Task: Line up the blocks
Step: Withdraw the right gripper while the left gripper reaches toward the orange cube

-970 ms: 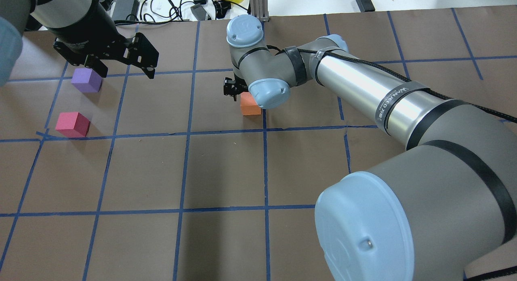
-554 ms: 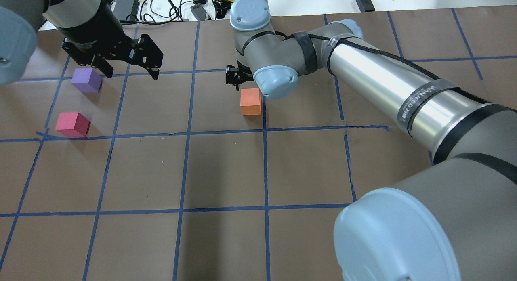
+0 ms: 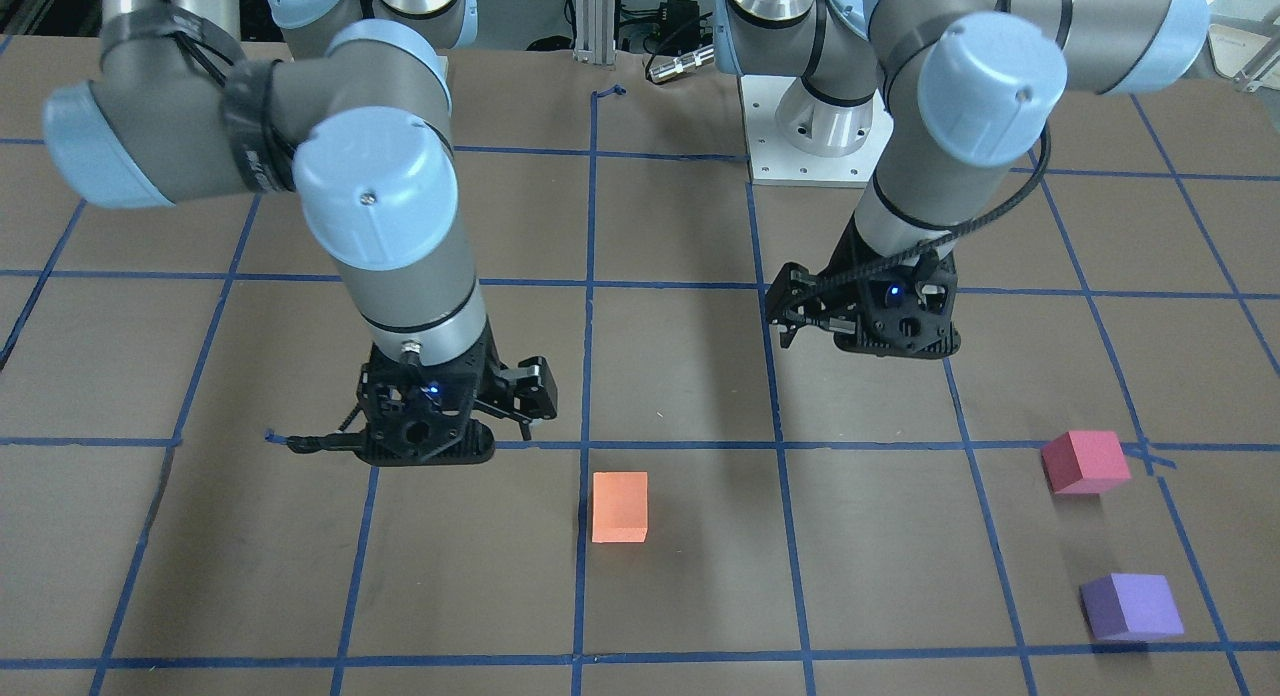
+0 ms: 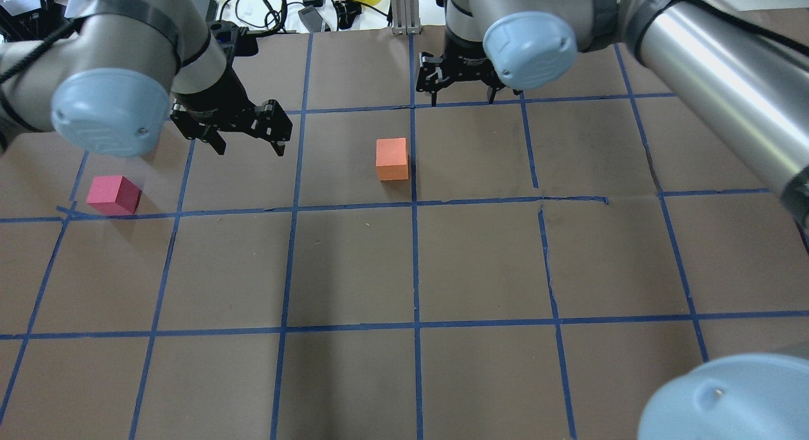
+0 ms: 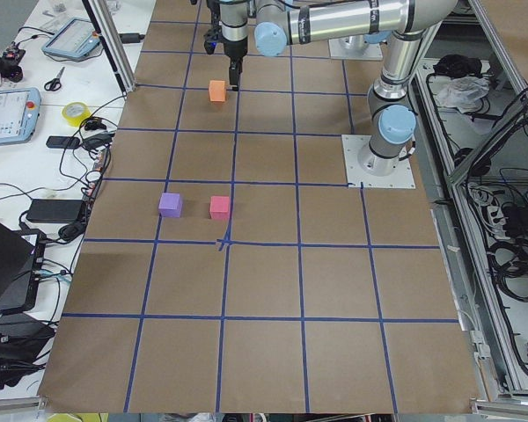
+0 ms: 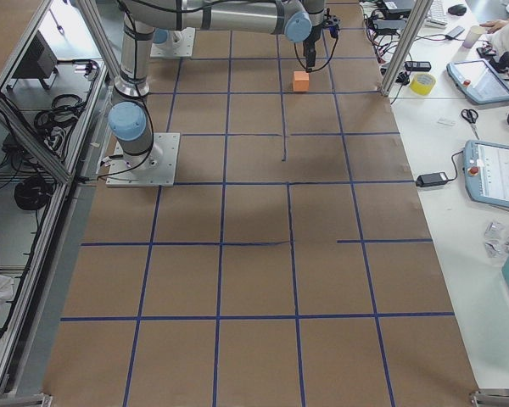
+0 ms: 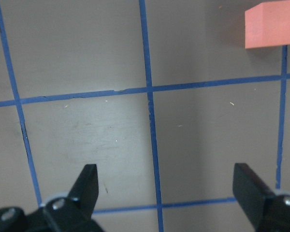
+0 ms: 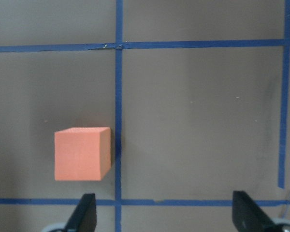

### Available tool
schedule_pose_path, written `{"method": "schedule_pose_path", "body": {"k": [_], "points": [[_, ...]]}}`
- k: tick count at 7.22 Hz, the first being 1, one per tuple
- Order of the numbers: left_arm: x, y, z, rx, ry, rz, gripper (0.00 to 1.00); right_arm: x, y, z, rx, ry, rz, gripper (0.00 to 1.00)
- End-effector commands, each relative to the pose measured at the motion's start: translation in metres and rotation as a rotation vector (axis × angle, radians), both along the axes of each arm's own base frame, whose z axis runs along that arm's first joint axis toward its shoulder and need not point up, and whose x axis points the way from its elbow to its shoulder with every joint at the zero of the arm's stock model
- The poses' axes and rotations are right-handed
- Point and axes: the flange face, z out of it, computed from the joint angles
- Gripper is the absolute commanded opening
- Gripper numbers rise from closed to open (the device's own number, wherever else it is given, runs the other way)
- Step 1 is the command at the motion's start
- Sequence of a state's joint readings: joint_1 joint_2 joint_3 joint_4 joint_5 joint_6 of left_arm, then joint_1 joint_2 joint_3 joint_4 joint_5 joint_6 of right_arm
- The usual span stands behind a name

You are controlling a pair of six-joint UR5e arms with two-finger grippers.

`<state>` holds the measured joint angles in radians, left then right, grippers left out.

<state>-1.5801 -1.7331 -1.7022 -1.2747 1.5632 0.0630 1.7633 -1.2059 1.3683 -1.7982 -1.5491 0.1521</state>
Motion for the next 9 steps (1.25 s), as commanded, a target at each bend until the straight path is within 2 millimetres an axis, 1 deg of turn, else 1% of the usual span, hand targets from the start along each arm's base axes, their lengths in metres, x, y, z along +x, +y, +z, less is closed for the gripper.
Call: {"method": "schedule_pose_path", "body": {"k": [1, 2, 3, 4, 5, 6, 7, 8, 9], "points": [[0.001, -0.018, -0.072, 0.053, -0.011, 0.001, 1.00, -0.036, 0.042, 0.064, 0.038, 0.034, 0.009, 1.00], [0.000, -0.024, -0.089, 0.070, -0.012, 0.006, 1.00, -0.056, 0.049, 0.072, 0.068, 0.087, -0.016, 1.00], [0.000, -0.029, -0.095, 0.074, -0.012, 0.009, 1.00, -0.064, 0.050, 0.079, 0.050, 0.079, -0.038, 1.00], [-0.001, -0.035, -0.096, 0.070, -0.012, 0.049, 1.00, -0.066, 0.052, 0.083, 0.052, 0.073, -0.044, 1.00], [-0.015, -0.041, -0.091, 0.055, -0.014, 0.067, 1.00, -0.060, 0.068, 0.097, 0.035, 0.069, -0.037, 1.00], [-0.039, -0.051, -0.081, 0.027, -0.013, 0.039, 1.00, -0.060, 0.071, 0.071, 0.100, 0.066, -0.032, 1.00], [-0.059, -0.061, -0.082, 0.016, -0.012, 0.035, 1.00, -0.062, 0.068, 0.060, 0.087, 0.022, -0.040, 1.00], [-0.082, -0.068, -0.093, 0.022, -0.014, 0.023, 1.00, -0.061, 0.066, 0.057, 0.062, -0.027, -0.033, 1.00], [-0.113, -0.079, -0.104, -0.041, 0.006, 0.035, 1.00, -0.077, 0.061, 0.057, 0.061, -0.017, -0.056, 1.00]]}}
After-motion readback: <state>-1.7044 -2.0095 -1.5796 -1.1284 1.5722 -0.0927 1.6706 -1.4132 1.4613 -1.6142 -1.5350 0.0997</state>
